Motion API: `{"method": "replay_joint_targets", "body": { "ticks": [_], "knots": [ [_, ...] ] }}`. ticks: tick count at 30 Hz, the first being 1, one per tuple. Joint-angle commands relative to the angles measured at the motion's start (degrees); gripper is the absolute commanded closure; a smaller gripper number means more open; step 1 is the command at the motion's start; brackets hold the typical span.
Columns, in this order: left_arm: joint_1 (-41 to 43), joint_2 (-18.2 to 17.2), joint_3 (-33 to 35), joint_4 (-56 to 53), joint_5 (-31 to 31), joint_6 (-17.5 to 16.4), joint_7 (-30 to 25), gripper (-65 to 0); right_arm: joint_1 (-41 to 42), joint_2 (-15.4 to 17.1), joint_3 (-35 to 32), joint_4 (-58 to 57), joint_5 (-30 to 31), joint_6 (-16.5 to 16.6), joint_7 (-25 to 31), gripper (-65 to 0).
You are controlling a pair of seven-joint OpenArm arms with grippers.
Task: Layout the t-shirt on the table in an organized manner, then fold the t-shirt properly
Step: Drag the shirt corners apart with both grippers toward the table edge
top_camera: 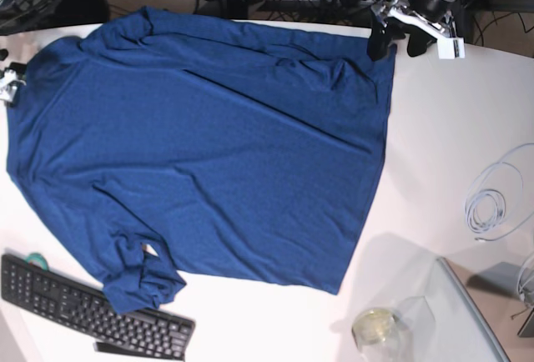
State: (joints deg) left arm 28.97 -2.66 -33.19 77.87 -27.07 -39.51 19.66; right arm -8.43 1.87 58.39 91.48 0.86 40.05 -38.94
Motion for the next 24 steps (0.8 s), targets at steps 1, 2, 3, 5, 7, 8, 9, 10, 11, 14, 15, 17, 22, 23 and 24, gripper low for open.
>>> {"method": "replay_joint_targets", "body": {
  "ticks": [1,2,3,5,7,8,9,10,11,14,15,17,22,23,24],
  "knots": [
    [0.79,0.5,-0.17,0.51,-0.14,-0.49,-0.1,-57.8,0.03,0.81,0.29,1.22,0.41,-0.05,0.92,-48.9],
    [0.79,0.59,-0.08,0.77,-0.14,-0.49,-0.01,-57.8,0.03,0.81,0.38,1.22,0.41,-0.05,0.92,-48.9],
    [0.61,0.68,-0.08,0.77,-0.14,-0.49,-0.01,-57.8,-0.06,0.81,0.38,1.22,0.41,-0.05,0.92,-48.9],
    [-0.97,1.73,0.0,0.07,0.04,-0.49,0.08,-57.4,-0.06,0.81,0.47,1.22,0.41,-0.05,0.92,-48.9],
    [-1.67,2.44,0.0,-0.63,0.3,-0.49,0.08,-57.4,-0.06,0.72,0.47,1.13,0.41,-0.05,0.92,-48.9],
    [-2.03,2.88,0.0,-1.16,0.3,-0.49,0.08,-57.4,-0.06,0.72,0.47,0.96,0.41,-0.05,0.92,-48.9],
    [-2.11,3.05,0.0,-1.51,0.3,-0.49,0.08,-57.3,-0.06,0.72,0.55,0.78,0.41,-0.05,0.92,-48.9],
    [-2.2,3.14,0.09,-1.87,0.3,-0.49,0.08,-57.3,-0.06,0.72,0.55,0.78,0.41,-0.05,0.83,-48.9],
    [-2.64,3.4,0.09,-2.22,0.3,-0.49,0.08,-57.1,-0.06,0.64,1.35,0.78,0.41,-0.05,0.74,-48.9],
    [-2.91,3.67,0.09,-3.89,0.3,-0.49,0.08,-56.9,1.61,-0.68,8.55,0.78,3.58,-0.05,-3.22,-49.4],
    [-2.91,3.67,0.09,-4.41,0.3,-0.49,0.08,-56.9,1.79,-0.68,10.75,0.78,5.95,-0.05,-4.97,-49.5],
    [-2.91,3.58,0.09,-4.68,0.3,-0.49,0.08,-55.8,1.79,-0.59,12.69,0.34,9.38,-0.05,-8.05,-49.5],
    [-2.91,3.49,0.0,-4.33,0.3,-0.49,0.08,-26.2,2.49,-0.51,12.51,-7.75,9.99,-0.05,-10.07,-49.5],
    [-2.91,3.49,-0.08,-4.24,0.3,-0.49,0.08,-19.4,2.93,0.11,12.51,-9.5,9.99,-0.05,-10.16,-49.5],
    [-2.91,3.4,-0.08,-4.24,0.3,-0.49,0.08,-13.5,3.2,0.72,12.51,-11.35,9.99,-0.05,-10.42,-49.5]
  ]
}}
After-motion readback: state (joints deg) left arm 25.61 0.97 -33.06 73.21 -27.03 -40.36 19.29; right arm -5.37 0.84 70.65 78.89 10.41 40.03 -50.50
